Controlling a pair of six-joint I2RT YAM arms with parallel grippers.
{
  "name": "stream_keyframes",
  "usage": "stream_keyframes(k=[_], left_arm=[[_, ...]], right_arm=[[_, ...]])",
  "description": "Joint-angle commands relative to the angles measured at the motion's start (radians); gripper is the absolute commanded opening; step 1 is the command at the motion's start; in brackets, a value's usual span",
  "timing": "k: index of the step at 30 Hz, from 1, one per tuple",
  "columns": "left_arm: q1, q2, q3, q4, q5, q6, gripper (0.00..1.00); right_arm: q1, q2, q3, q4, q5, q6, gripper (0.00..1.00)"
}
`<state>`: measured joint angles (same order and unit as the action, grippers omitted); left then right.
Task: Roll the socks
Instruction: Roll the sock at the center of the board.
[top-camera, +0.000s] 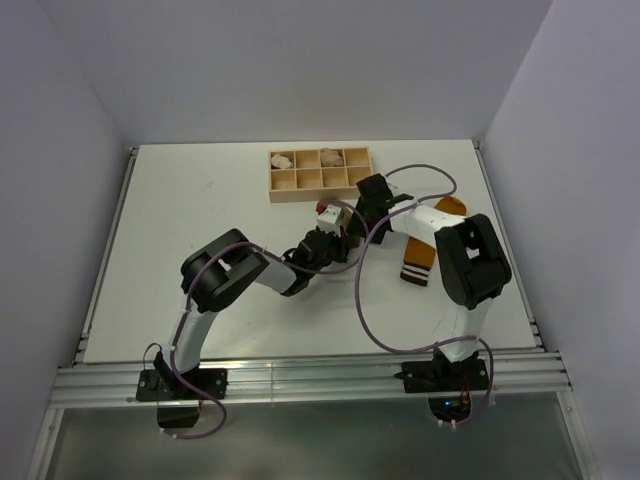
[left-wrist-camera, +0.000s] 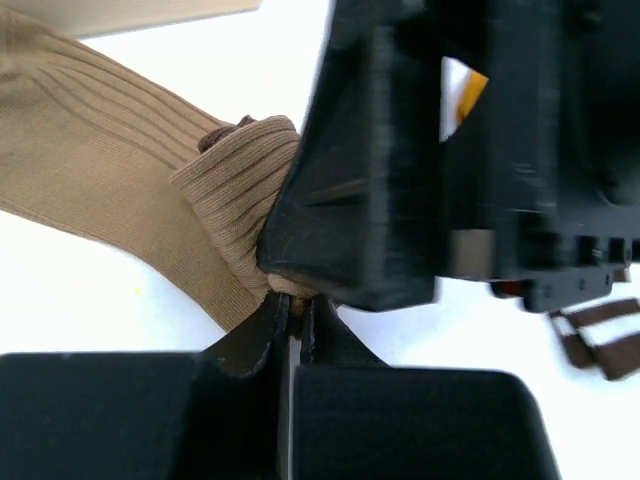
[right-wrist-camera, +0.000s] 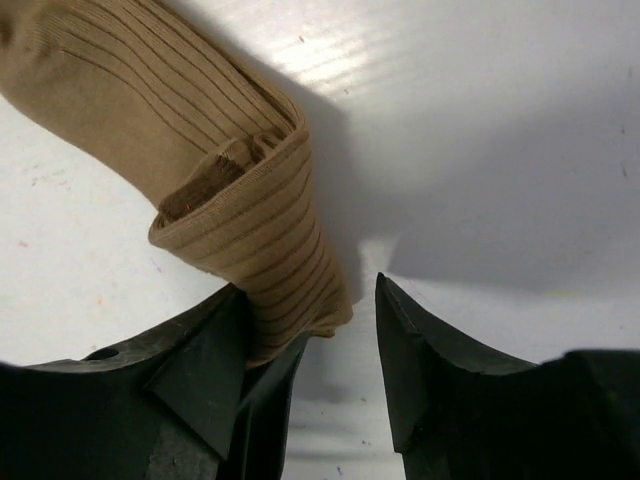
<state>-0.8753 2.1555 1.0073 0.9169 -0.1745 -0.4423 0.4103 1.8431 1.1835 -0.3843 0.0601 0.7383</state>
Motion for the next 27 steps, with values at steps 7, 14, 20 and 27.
stream_keyframes(k=[7,14,20,27], left_arm=[[0.033,-0.023,-0.027,-0.093,0.145,-0.171,0.0],[0.048,-0.014,-0.012,-0.151,0.165,-0.205,0.0],[0.068,-0.022,-0.039,-0.142,0.207,-0.283,0.0],[0.088,-0.023,-0.062,-0.124,0.24,-0.326,0.0]], right_arm=[[-0.064,-0.199,-0.231,0.228,-0.276,0.099,0.61],[-0.09,-0.278,-0.39,0.529,-0.382,0.131,0.62],[-0.157,-0.311,-0.537,0.74,-0.428,0.161,0.59],[-0.209,-0.297,-0.647,0.904,-0.433,0.194,0.55]])
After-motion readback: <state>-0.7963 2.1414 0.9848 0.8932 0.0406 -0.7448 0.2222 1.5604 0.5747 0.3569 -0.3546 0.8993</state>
